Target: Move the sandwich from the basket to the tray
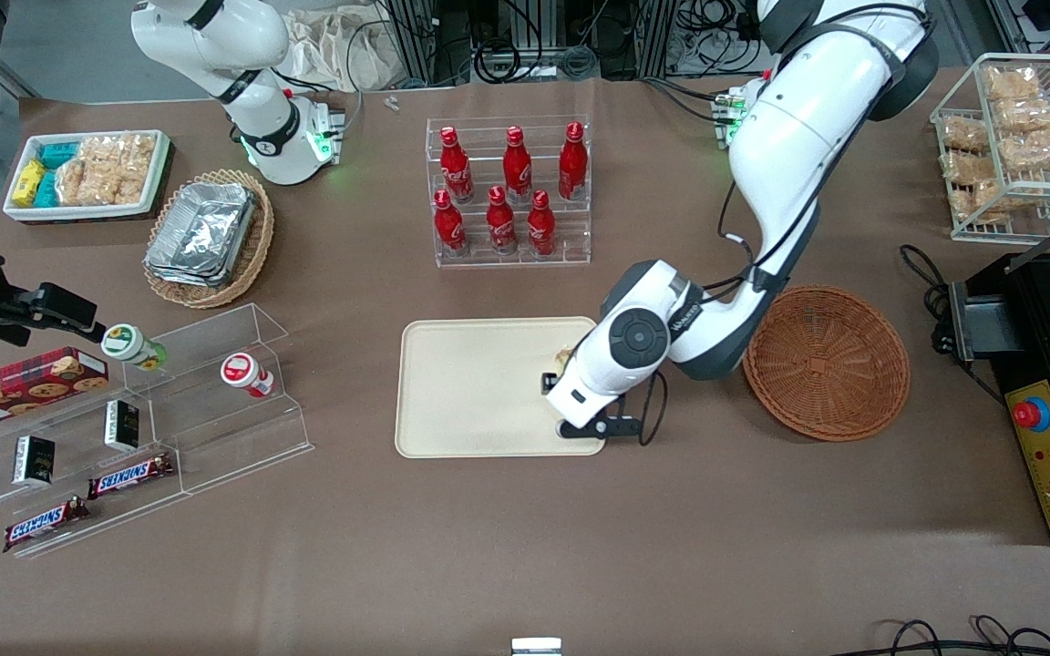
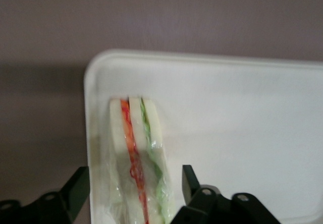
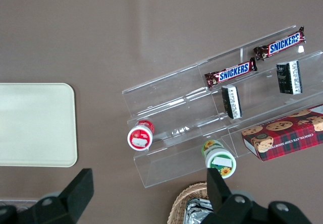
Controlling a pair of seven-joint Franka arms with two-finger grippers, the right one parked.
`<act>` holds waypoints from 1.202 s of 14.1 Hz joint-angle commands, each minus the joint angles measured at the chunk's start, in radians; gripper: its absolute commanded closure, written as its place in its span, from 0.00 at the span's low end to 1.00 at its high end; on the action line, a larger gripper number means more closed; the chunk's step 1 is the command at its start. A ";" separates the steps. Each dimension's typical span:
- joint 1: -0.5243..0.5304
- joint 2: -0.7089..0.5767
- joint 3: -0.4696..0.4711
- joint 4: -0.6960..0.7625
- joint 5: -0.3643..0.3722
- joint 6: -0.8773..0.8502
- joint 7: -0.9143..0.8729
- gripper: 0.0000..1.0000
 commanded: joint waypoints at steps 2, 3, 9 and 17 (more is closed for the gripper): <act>0.100 -0.184 0.010 0.029 0.010 -0.199 -0.011 0.00; 0.123 -0.220 0.010 0.045 0.000 -0.273 -0.011 0.00; 0.357 -0.364 0.008 0.021 -0.006 -0.419 0.127 0.00; 0.387 -0.638 0.237 -0.316 -0.049 -0.417 0.643 0.00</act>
